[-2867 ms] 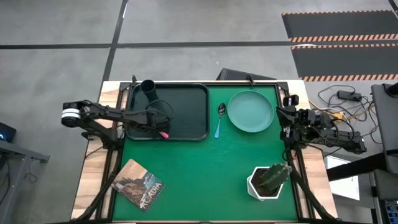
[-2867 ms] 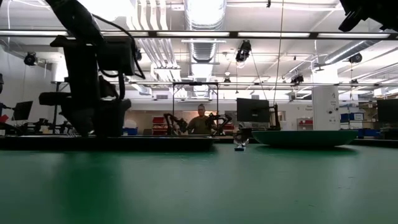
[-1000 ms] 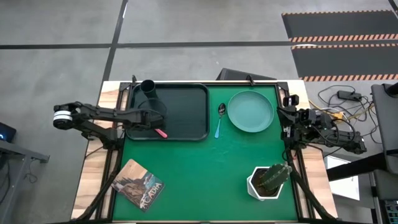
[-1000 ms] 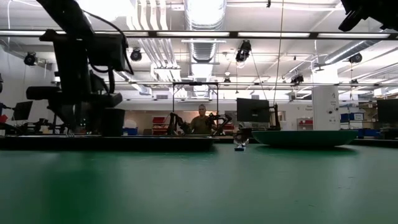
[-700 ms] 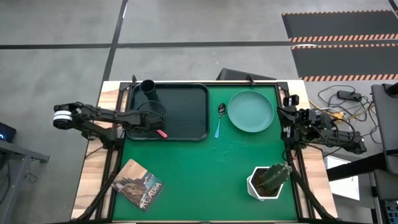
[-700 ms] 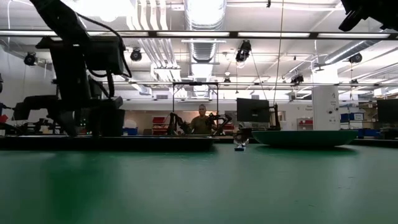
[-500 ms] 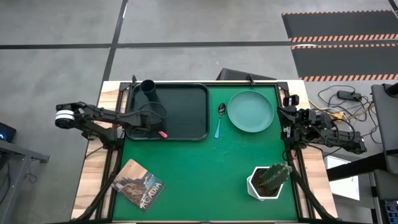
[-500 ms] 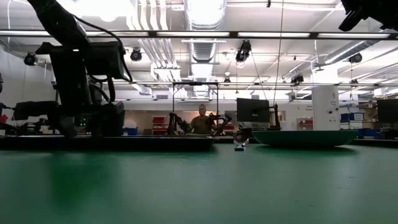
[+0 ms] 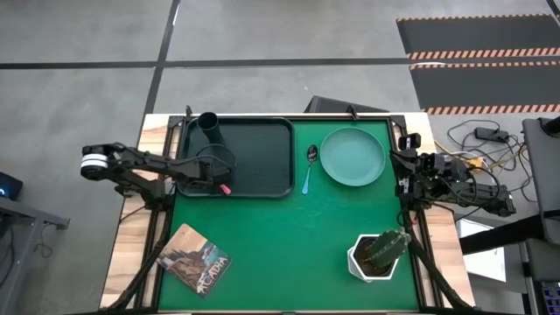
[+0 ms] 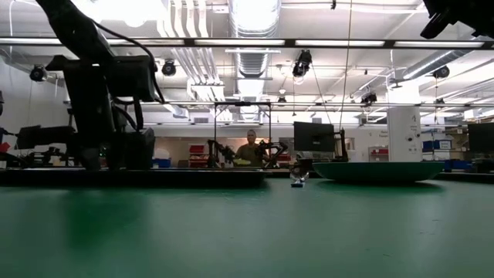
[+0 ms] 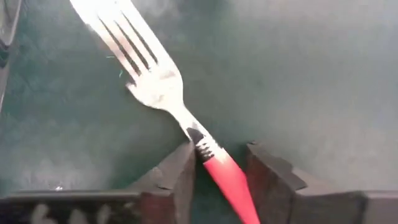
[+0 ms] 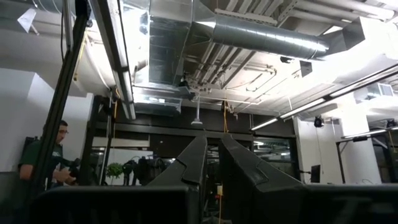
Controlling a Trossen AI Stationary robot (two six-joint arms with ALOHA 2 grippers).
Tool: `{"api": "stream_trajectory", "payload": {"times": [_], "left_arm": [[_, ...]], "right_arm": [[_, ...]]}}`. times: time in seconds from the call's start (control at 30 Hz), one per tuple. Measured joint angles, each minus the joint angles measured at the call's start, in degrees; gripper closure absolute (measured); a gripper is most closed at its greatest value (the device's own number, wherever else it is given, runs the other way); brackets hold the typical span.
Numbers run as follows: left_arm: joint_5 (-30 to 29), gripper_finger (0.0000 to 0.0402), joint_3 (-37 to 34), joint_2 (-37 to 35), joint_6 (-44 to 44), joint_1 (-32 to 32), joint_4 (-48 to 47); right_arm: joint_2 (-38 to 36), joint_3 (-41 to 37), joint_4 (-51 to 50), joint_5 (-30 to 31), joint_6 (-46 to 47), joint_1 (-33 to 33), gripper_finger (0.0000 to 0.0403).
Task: Pick and place plate/cup/fork/spoon on tray
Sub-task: Put the pink fork on the black serving tray to the bottom of the black cup
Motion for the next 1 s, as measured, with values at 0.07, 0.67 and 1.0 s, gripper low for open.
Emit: {"api": "stream_trajectory", "payload": {"times": [0.07, 0.67, 1.0], "left_arm": [[-1.1, 0.0315, 0.0, 0.0, 0.3, 0.1, 0.4], [-3.0, 0.0373, -0.2, -2.2, 2.1, 0.2, -6.1], [-4.7, 0.0375, -1.1, -10.5, 2.3, 2.1, -16.2]], "right_arm": [[0.0, 0.0, 0.0, 0.0, 0.0, 0.0, 0.0371], [0.0, 0.0, 0.0, 0.0, 0.0, 0.0, 0.0371], [0.0, 0.0, 0.0, 0.0, -0.1, 0.0, 0.0371]]}}
